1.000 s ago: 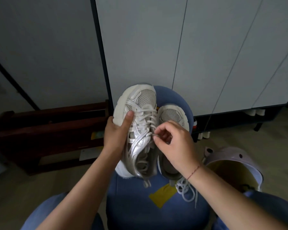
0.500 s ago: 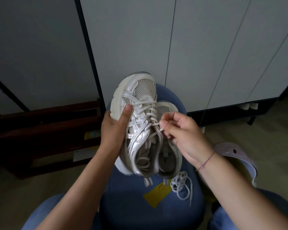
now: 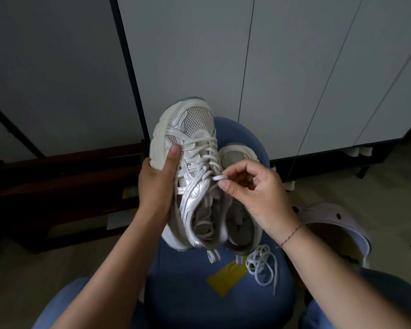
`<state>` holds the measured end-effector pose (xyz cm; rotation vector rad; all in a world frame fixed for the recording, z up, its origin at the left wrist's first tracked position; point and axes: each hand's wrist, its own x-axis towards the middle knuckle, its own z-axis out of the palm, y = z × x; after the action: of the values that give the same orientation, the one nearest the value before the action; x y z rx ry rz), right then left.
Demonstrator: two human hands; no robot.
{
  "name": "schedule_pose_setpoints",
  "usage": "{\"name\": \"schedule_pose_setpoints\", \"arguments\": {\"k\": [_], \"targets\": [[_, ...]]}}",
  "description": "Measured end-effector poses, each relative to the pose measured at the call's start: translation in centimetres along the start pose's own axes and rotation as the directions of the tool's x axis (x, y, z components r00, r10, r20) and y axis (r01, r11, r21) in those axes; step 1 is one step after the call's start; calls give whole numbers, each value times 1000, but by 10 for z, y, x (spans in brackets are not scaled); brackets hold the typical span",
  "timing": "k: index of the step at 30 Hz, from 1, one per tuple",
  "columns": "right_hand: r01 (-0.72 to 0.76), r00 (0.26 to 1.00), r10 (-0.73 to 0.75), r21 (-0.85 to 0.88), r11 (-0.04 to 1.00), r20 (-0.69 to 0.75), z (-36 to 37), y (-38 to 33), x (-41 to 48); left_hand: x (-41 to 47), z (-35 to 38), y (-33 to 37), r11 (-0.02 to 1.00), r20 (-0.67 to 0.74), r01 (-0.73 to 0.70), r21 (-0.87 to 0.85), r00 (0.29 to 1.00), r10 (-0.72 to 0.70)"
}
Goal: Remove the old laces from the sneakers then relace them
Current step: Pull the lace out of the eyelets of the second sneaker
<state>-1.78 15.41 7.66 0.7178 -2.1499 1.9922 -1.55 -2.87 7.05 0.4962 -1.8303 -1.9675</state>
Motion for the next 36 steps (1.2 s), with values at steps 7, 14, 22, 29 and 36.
{"name": "schedule_pose_setpoints", "arguments": {"k": [7, 14, 22, 29, 36], "targets": [[-62, 998, 63, 21, 998, -29, -8, 0, 5, 0, -1, -1, 988, 10, -76, 133, 997, 76], [-146, 989, 141, 173, 974, 40, -14, -9, 8, -2, 0, 4, 978, 14, -124, 169, 992, 123], [-318, 947, 239, 514, 797, 215, -16, 4, 10, 3, -2, -4, 997, 6, -23, 79, 1000, 22], [-259, 887, 132, 240, 935, 443, -26, -4, 7, 4, -4, -2, 998, -1, 61, -16, 998, -61], [-100, 977, 56, 205, 974, 208, -16, -3, 5, -3, 1, -2, 997, 71, 65, -46, 996, -62]]}}
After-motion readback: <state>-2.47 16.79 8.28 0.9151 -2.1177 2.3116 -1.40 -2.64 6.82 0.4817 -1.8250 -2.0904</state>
